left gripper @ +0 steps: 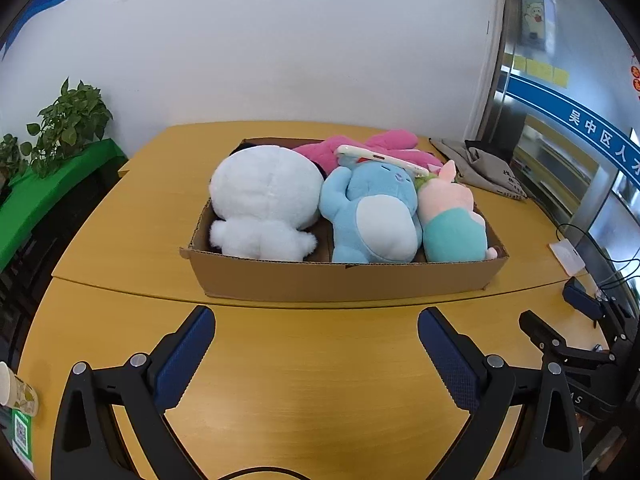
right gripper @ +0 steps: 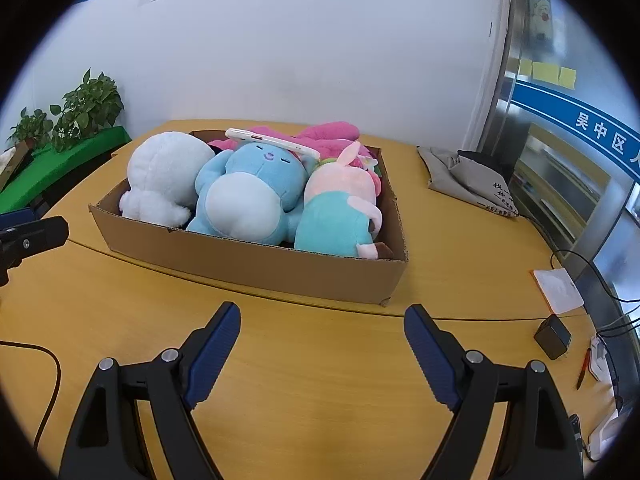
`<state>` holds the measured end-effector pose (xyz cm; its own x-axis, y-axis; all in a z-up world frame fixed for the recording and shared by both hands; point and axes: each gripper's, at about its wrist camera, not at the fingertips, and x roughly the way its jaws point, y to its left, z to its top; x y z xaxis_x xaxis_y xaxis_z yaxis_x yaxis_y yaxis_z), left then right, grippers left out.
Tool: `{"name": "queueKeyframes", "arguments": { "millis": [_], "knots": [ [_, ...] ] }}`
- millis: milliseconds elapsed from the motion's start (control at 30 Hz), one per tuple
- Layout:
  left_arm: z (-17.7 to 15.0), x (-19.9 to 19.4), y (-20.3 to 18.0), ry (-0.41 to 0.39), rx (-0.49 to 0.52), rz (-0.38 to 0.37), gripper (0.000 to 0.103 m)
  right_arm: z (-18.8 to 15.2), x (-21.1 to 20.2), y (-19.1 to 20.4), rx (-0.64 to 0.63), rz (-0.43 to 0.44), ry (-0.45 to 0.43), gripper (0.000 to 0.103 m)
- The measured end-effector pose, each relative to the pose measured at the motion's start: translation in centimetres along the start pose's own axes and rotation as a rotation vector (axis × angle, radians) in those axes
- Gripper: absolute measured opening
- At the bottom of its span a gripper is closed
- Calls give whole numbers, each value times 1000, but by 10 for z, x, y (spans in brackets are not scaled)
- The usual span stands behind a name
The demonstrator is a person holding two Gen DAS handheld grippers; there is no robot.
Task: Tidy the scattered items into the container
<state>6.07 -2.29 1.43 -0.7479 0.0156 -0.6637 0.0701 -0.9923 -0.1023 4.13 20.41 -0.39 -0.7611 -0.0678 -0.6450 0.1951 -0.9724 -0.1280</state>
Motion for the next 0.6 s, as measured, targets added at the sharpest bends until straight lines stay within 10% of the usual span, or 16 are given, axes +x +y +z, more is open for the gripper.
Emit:
{"name": "queueKeyframes", "arguments": {
  "millis": [600],
  "knots": [
    [-8,13,5,24,-38,23,103,-3,17,12,20,-8,-1,84]
  ]
}}
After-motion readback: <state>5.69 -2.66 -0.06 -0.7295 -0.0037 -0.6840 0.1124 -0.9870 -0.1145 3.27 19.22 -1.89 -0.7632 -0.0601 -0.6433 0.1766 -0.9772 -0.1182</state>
